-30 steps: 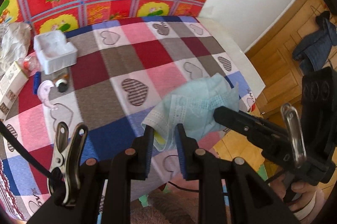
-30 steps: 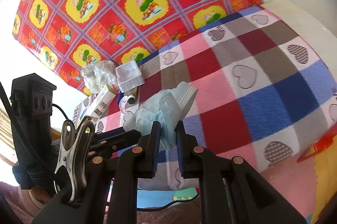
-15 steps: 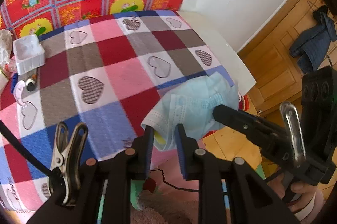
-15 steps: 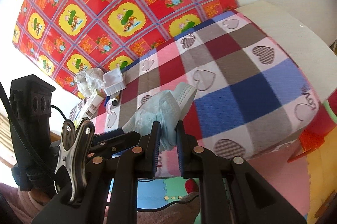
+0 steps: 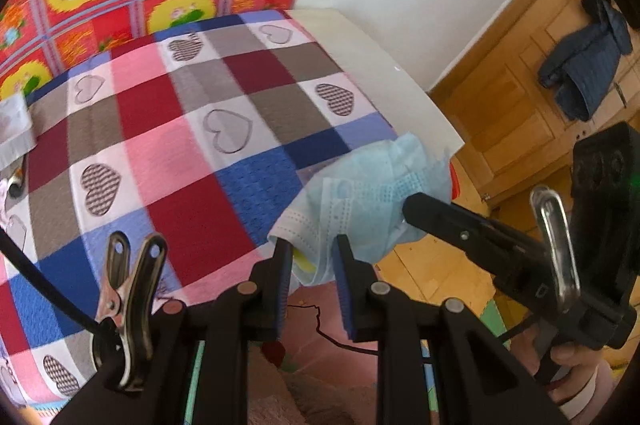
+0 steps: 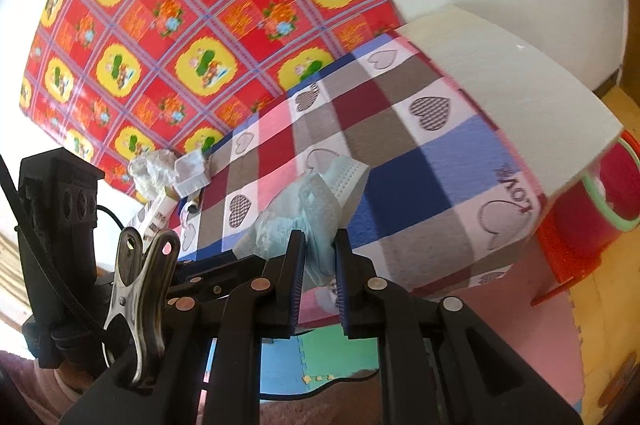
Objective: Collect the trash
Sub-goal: 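Carry the face mask with both tools over the red bucket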
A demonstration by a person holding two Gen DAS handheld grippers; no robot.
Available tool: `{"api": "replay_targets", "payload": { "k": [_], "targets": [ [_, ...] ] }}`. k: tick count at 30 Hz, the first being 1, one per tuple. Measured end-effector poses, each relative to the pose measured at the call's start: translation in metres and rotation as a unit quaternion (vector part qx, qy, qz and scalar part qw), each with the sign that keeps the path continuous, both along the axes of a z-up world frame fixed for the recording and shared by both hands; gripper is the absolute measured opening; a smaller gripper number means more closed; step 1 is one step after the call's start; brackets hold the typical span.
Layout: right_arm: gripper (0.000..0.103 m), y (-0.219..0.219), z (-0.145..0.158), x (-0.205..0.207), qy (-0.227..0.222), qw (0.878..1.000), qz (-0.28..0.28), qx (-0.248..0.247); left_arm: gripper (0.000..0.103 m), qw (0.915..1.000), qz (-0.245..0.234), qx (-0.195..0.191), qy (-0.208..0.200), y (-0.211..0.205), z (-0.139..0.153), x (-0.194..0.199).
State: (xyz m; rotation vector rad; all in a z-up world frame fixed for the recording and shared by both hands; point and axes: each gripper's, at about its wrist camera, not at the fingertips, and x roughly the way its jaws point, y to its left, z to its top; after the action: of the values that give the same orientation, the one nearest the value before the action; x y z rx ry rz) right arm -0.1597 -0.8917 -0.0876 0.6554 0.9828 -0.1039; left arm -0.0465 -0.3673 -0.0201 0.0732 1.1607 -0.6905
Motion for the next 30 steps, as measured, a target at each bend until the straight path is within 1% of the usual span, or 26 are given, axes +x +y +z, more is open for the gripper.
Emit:
{"api": "replay_targets", "payload": {
  "k": [7, 10, 16, 20, 24, 30],
  "targets": [
    [0.016, -0.027, 0.001, -0.012, 0.004, 0.999, -0.042, -0.003, 0.021, 0.9991, -0.043, -0.001, 0.005, -0.040, -0.005, 0.007],
    [0.016, -0.043, 0.003, -0.018, 0.005, 0.998, -0.066, -0.007, 0.021, 0.9976, -0.069, -0.003, 0.003, -0.059, -0.005, 0.011],
    [0.016, -0.070, 0.007, -0.028, 0.003, 0.992, -0.124, -0.013, 0.021, 0.9927, -0.120, -0.010, 0.002, -0.096, -0.002, 0.023],
    [0.016, -0.084, 0.012, -0.031, -0.003, 0.988, -0.152, -0.024, 0.021, 0.9882, -0.153, -0.011, -0.009, -0.119, 0.000, 0.027],
    [0.016, -0.095, 0.014, -0.037, -0.009, 0.983, -0.178, -0.034, 0.021, 0.9844, -0.176, -0.009, -0.007, -0.138, -0.002, 0.028],
    [0.016, -0.116, 0.014, -0.053, -0.010, 0.976, -0.213, -0.035, 0.021, 0.9781, -0.208, -0.007, -0.010, -0.172, -0.002, 0.023]
  ]
}}
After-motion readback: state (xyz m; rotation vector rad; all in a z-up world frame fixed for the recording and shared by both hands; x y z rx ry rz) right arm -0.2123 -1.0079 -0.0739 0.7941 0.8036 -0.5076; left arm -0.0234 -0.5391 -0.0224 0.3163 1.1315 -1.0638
